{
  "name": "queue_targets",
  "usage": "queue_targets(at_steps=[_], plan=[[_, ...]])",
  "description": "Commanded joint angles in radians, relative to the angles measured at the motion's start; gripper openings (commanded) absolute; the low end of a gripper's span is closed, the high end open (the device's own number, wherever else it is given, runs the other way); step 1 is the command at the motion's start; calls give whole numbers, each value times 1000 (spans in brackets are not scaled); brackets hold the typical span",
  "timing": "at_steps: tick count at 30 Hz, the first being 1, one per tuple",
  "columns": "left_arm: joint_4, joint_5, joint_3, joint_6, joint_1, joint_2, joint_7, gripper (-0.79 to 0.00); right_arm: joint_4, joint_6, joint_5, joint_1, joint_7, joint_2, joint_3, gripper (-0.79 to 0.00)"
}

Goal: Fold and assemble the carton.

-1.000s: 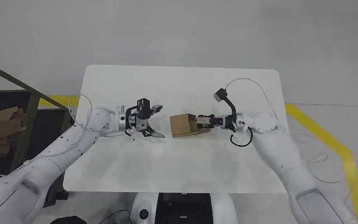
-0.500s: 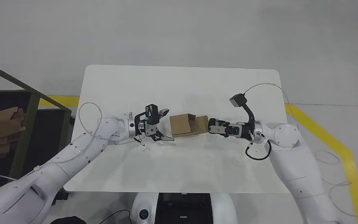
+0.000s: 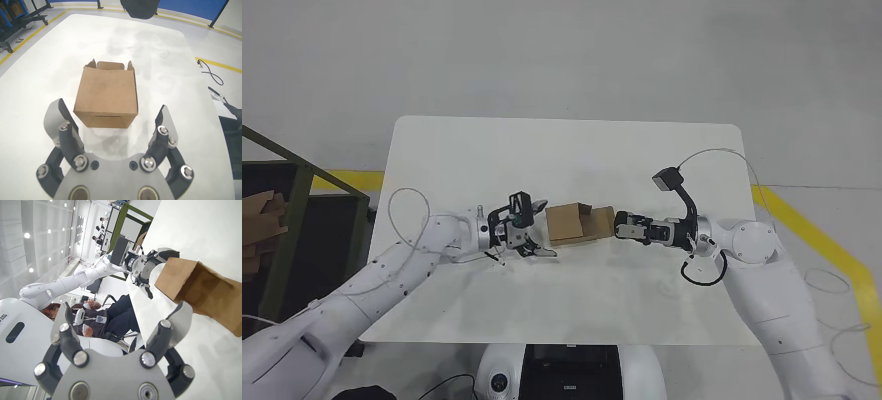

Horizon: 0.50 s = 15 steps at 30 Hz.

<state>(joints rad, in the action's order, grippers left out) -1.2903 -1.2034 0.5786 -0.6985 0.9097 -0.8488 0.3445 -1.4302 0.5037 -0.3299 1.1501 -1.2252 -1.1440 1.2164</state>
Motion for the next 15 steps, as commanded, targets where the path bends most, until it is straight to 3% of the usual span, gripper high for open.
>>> queue_targets(at_steps=[1, 15], plan=[[10, 4, 10, 10, 9, -1, 12, 0, 0, 0, 0, 0, 0, 0, 0, 0], [101, -35, 2, -41, -23, -55, 45, 0, 0, 0, 0, 0, 0, 0, 0, 0]])
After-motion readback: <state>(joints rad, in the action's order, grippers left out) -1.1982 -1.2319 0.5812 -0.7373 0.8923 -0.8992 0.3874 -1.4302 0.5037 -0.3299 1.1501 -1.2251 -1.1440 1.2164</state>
